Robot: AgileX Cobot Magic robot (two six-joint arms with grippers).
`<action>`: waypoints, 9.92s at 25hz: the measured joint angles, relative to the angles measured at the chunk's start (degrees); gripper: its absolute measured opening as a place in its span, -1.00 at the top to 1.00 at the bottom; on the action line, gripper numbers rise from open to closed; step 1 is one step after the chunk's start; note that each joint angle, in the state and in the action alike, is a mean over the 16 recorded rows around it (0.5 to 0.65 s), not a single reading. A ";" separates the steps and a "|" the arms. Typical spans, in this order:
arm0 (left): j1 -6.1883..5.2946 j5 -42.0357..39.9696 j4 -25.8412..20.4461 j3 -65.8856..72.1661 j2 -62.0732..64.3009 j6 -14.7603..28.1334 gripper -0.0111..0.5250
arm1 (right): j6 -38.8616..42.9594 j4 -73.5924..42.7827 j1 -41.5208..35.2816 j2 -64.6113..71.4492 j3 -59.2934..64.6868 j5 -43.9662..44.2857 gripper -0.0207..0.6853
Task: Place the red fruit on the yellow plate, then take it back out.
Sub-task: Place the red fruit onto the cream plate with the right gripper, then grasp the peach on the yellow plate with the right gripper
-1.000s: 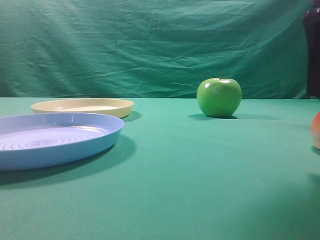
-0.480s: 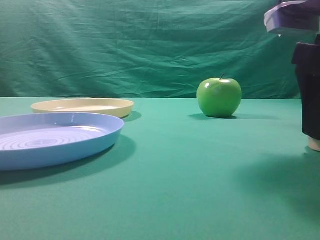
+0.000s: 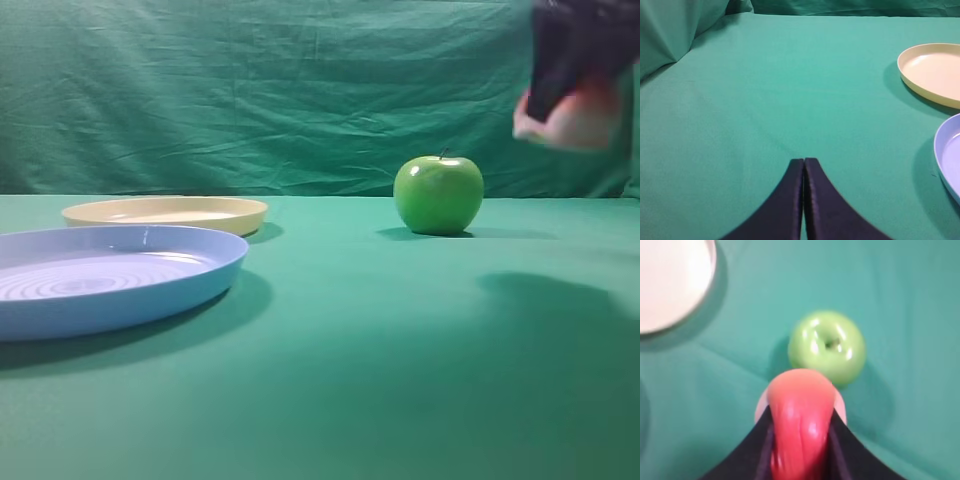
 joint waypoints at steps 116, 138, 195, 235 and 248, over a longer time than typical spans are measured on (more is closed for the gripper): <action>0.00 0.00 0.00 0.00 0.00 0.11 0.96 | 23.50 -15.99 -20.64 -91.60 68.06 -19.34 0.94; 0.00 0.00 0.00 0.00 0.00 0.11 0.96 | 22.29 -13.69 -21.06 -99.77 86.95 -24.36 0.94; 0.00 0.00 0.00 0.00 0.00 0.00 0.96 | -2.82 4.45 -7.15 -41.39 34.26 -11.56 0.94; 0.00 0.00 0.00 0.00 0.00 0.00 0.96 | -24.68 20.33 13.90 38.67 -34.53 -15.13 -0.67; 0.00 0.00 0.00 0.00 0.00 0.08 0.96 | -25.85 20.81 13.65 42.42 -34.60 -16.16 -0.21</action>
